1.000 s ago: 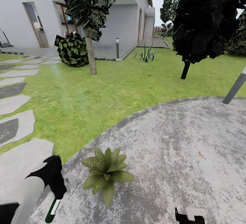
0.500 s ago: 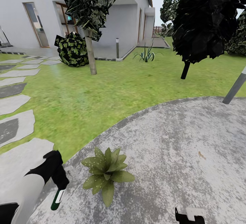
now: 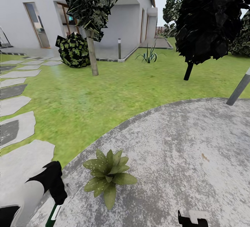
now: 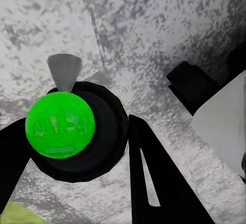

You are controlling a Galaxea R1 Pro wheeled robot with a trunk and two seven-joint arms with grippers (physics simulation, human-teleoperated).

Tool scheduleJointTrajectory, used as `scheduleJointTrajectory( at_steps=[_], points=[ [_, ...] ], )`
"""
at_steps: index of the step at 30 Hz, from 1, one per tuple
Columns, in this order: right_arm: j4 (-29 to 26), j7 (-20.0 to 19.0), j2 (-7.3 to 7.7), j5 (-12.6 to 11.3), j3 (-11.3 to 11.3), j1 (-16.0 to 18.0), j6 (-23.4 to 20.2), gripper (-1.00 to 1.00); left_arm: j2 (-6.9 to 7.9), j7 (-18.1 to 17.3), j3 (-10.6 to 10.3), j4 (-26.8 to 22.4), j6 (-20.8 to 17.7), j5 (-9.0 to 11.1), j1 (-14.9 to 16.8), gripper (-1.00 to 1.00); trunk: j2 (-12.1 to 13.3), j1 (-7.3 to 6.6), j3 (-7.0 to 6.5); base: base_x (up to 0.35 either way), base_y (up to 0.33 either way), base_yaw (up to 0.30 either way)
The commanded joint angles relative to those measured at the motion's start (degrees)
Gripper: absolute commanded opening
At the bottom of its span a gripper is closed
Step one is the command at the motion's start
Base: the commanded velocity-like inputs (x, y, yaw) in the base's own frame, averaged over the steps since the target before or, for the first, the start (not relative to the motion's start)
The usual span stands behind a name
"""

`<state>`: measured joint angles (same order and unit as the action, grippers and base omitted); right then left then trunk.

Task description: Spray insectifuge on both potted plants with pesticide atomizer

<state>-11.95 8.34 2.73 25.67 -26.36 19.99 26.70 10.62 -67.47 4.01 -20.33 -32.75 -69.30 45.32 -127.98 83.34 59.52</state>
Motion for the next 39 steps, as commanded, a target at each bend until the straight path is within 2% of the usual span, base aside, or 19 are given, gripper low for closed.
scheduleJointTrajectory(
  at_steps=[1,6,10,15,19,27,31,33,36,39],
  points=[
    [0.09,0.27,-0.01,0.61,-0.28,0.05,0.19,1.0,-0.34,-0.34,0.4,-0.6,-0.66,-0.35,0.25,-1.0,-0.02,-0.01,0.05,0.0,0.0,0.125],
    [0.09,0.27,-0.01,0.61,-0.27,0.05,0.19,1.0,-1.77,-2.03,0.46,-8.44,-1.18,-0.22,0.56,-1.0,-0.02,-0.01,0.05,0.0,0.0,0.241],
    [0.09,0.27,-0.01,0.61,-0.27,0.05,0.19,1.0,-1.59,-2.48,0.32,-7.96,-0.74,-0.15,0.23,-1.0,-0.02,-0.01,0.05,0.0,0.0,0.277],
    [0.09,0.27,-0.01,0.61,-0.27,0.05,0.19,1.0,-1.27,-1.8,0.38,-3.01,-0.52,-0.22,0.04,-1.0,-0.02,-0.01,0.05,0.0,0.0,0.257],
    [0.09,0.27,-0.01,0.61,-0.28,0.05,0.19,1.0,-1.55,-1.78,0.67,-3.15,-0.62,-0.16,0.03,-1.0,-0.02,-0.01,0.05,0.0,-0.053,0.046],
    [0.09,0.27,-0.01,0.61,-0.28,0.05,0.19,1.0,-1.77,-1.96,0.59,-3.55,-0.72,-0.14,0.08,-1.0,-0.02,-0.01,0.05,0.0,-0.251,0.008],
    [0.09,0.27,-0.01,0.61,-0.27,0.05,0.19,1.0,-1.83,-2.73,0.43,-6.62,-0.96,-0.22,0.28,-1.0,-0.02,-0.01,0.05,-0.095,-0.262,0.21],
    [0.09,0.27,-0.01,0.61,-0.27,0.05,0.19,1.0,-1.84,-4.09,0.11,-7.27,-0.99,-0.53,0.75,-1.0,-0.02,-0.01,0.05,-0.199,-0.23,0.263],
    [0.09,0.27,-0.01,0.61,-0.33,0.05,0.19,1.0,-1.83,-9.09,-0.24,-7.81,-0.94,-1.34,1.12,-1.0,-0.02,-0.01,0.05,-0.216,-0.223,0.094],
    [0.09,0.27,-0.01,0.61,-0.35,0.05,0.19,1.0,-1.88,-10.82,-0.31,-8.34,-0.92,-2.22,1.17,-1.0,-0.02,-0.01,0.05,-0.22,-0.22,0.02]
  ],
)
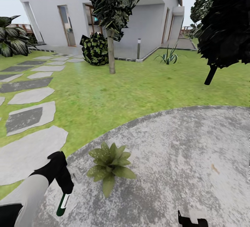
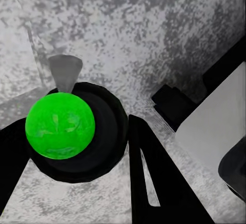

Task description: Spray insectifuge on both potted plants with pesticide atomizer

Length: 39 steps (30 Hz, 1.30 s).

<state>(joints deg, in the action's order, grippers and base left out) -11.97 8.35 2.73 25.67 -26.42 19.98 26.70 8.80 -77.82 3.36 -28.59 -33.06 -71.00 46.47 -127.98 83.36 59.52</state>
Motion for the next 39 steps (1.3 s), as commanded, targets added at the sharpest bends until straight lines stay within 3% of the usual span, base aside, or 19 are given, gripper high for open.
scheduleJointTrajectory(
  at_steps=[1,15,20,23,30,39],
  points=[
    [0.11,0.26,-0.01,0.61,-0.29,0.05,0.19,1.0,-0.08,-0.73,0.36,-0.26,-0.65,-0.69,0.04,-1.0,-0.02,-0.03,0.05,-0.221,-0.219,0.004],
    [0.11,0.2,-0.01,0.61,-0.22,0.05,0.19,1.0,0.12,-0.93,0.19,-0.48,-0.68,-0.95,-0.09,-1.0,-0.02,-0.03,0.05,0.0,-0.116,0.0],
    [0.09,0.17,-0.08,0.54,-0.18,0.05,0.19,1.0,-0.2,-0.94,-2.97,-0.4,-0.97,-0.94,-0.62,-1.0,-0.02,-0.03,0.05,0.0,0.0,0.0],
    [0.1,0.17,-0.09,0.46,-0.13,0.05,0.19,1.0,-2.01,-0.8,-3.97,-0.27,-1.11,-0.96,-0.67,-1.0,-0.02,-0.03,0.05,0.0,0.0,0.0],
    [0.11,0.17,-0.18,0.51,-0.12,0.05,0.19,1.0,-2.73,-0.59,-3.91,-0.33,-1.13,-0.81,-0.4,-1.0,-0.02,-0.03,0.05,0.0,0.0,0.054],
    [0.11,0.21,-0.1,0.52,-0.21,0.05,0.19,1.0,-2.02,-0.49,-4.02,-0.49,-1.21,-0.89,0.01,-1.0,-0.02,-0.03,0.05,0.0,0.0,0.267]
  ],
)
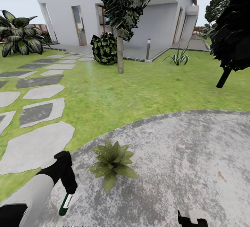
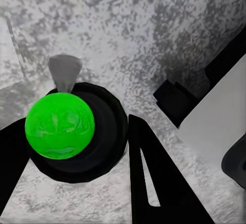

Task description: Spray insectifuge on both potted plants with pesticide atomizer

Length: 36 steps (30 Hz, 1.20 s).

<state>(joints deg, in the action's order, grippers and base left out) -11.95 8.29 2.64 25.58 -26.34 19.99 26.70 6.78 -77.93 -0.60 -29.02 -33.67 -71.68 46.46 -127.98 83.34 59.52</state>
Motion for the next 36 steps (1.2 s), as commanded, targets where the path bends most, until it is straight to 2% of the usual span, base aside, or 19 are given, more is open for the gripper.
scheduleJointTrajectory(
  at_steps=[1,7,12,21,26,36],
  points=[
    [0.09,0.29,-0.01,0.61,-0.29,0.05,0.19,1.0,-0.05,-0.38,-0.04,-0.07,-0.6,-0.22,0.07,-1.0,-0.02,-0.01,0.05,0.006,-0.02,0.278],
    [0.09,0.24,0.01,0.7,-0.29,0.05,0.19,1.0,-0.64,0.02,-0.15,-0.12,-2.94,-0.22,0.0,-1.0,-0.02,-0.01,0.05,0.121,-0.181,0.106],
    [0.09,0.31,0.08,0.73,-0.29,0.05,0.19,1.0,-0.62,1.04,-0.22,-0.08,-3.36,-0.22,-0.63,-1.0,-0.02,-0.01,0.05,0.097,-0.249,0.003],
    [0.07,0.31,0.08,0.7,-0.24,0.05,0.19,1.0,-0.35,1.29,-0.19,-0.03,-3.42,-0.22,-0.66,-1.0,-0.02,-0.01,0.05,-0.15,-0.244,0.011],
    [0.08,0.32,0.08,0.7,-0.24,0.05,0.19,1.0,-0.42,1.45,-0.16,-0.04,-3.5,-0.22,-0.66,-1.0,-0.02,-0.01,0.05,-0.184,-0.206,0.226],
    [0.09,0.32,0.08,0.7,-0.2,0.05,0.19,1.0,-0.08,1.63,-0.11,-0.08,-3.51,-0.22,-0.57,-1.0,-0.02,-0.01,0.05,0.006,-0.166,0.275]
  ],
)
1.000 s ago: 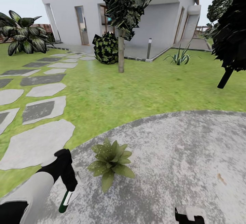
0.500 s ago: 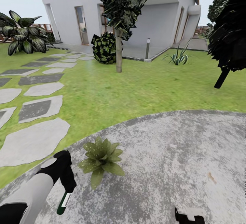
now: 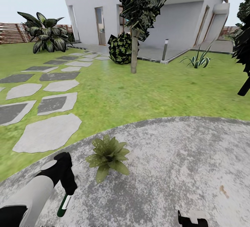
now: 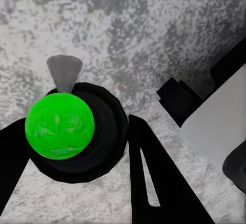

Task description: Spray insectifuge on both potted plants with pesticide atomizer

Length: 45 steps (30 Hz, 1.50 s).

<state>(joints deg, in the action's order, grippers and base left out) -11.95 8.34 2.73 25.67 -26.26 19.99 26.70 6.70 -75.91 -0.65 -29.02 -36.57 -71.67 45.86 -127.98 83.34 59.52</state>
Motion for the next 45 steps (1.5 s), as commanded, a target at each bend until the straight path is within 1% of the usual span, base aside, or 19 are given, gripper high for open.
scheduleJointTrajectory(
  at_steps=[1,5,8,10,12,15,19,24,29,33,35,37,39,40,41,42,45],
  points=[
    [0.09,0.27,-0.01,0.61,-0.3,0.05,0.19,1.0,-0.03,-0.05,-0.03,-0.07,-0.6,-0.22,0.12,-1.0,-0.02,-0.01,0.05,0.002,-0.012,0.232],
    [0.09,0.27,-0.01,0.61,-0.33,0.05,0.19,1.0,-0.74,2.0,0.14,-0.33,-1.05,-0.17,0.82,-1.0,-0.02,-0.01,0.05,0.001,-0.003,0.071],
    [0.09,0.27,-0.01,0.61,-0.34,0.05,0.19,1.0,-1.5,1.91,0.08,-2.04,-4.4,-0.15,2.84,-1.0,-0.02,-0.01,0.05,0.0,0.0,0.008],
    [0.09,0.27,-0.01,0.61,-0.35,0.05,0.19,1.0,-1.79,1.82,0.06,-2.23,-4.91,-0.19,3.35,-1.0,-0.02,-0.01,0.05,0.0,0.0,0.002],
    [0.09,0.27,-0.01,0.61,-0.37,0.05,0.19,1.0,-2.15,1.83,0.0,-1.86,-4.93,-0.28,3.23,-1.0,-0.02,-0.01,0.05,0.0,0.0,0.0],
    [0.09,0.27,-0.01,0.61,-0.35,0.05,0.19,1.0,-2.16,2.11,0.02,-1.6,-4.73,-0.31,2.7,-1.0,-0.02,-0.01,0.05,0.0,0.0,0.0],
    [0.08,0.27,-0.01,0.61,-0.31,0.05,0.19,1.0,-1.8,2.24,-0.07,-1.47,-4.61,-0.31,1.43,-1.0,-0.02,-0.01,0.05,0.04,0.0,0.0],
    [0.09,0.27,-0.01,0.61,-0.31,0.05,0.19,1.0,-1.95,2.25,-0.14,-1.48,-4.65,-0.31,0.94,-1.0,-0.02,-0.01,0.05,0.257,-0.07,0.012],
    [0.09,0.27,-0.01,0.61,-0.31,0.05,0.19,1.0,-2.1,2.26,-0.01,-1.41,-4.65,-0.22,0.9,-1.0,-0.02,-0.01,0.05,0.291,-0.125,0.221],
    [0.09,0.27,-0.01,0.61,-0.36,0.05,0.19,1.0,-2.23,1.77,0.03,-1.28,-4.51,0.08,0.84,-1.0,-0.02,-0.01,0.05,0.112,-0.109,0.193],
    [0.09,0.27,-0.01,0.61,-0.37,0.05,0.19,1.0,-2.19,1.72,0.03,0.29,-4.46,0.07,0.75,-1.0,-0.02,-0.01,0.05,0.017,-0.017,0.037],
    [0.09,0.27,-0.01,0.61,-0.37,0.05,0.19,1.0,-1.69,2.14,0.03,4.02,-4.16,-0.12,0.69,-1.0,-0.02,-0.01,0.05,0.003,-0.003,0.007],
    [0.09,0.27,-0.01,0.61,-0.37,0.05,0.19,1.0,-1.51,2.34,0.03,5.91,-2.56,-0.19,0.21,-1.0,-0.02,-0.01,0.05,0.001,-0.001,0.002],
    [0.09,0.27,-0.01,0.61,-0.37,0.05,0.19,1.0,-1.47,2.76,0.03,6.44,-1.24,-0.16,-0.58,-1.0,-0.02,-0.01,0.05,0.0,0.0,0.0],
    [0.09,0.27,-0.01,0.61,-0.37,0.05,0.19,1.0,-1.44,4.23,0.24,6.55,-0.15,0.04,-1.41,-1.0,-0.02,-0.01,0.05,0.0,0.0,0.0],
    [0.09,0.27,-0.01,0.61,-0.37,0.05,0.19,1.0,-1.43,5.22,0.51,6.33,0.07,0.34,-1.64,-1.0,-0.02,-0.01,0.05,0.0,0.0,0.0],
    [0.09,0.27,-0.01,0.61,-0.37,0.05,0.19,1.0,-1.54,5.76,0.69,5.81,-0.05,0.52,-1.52,-1.0,-0.02,-0.01,0.05,0.0,0.0,0.0]
  ],
)
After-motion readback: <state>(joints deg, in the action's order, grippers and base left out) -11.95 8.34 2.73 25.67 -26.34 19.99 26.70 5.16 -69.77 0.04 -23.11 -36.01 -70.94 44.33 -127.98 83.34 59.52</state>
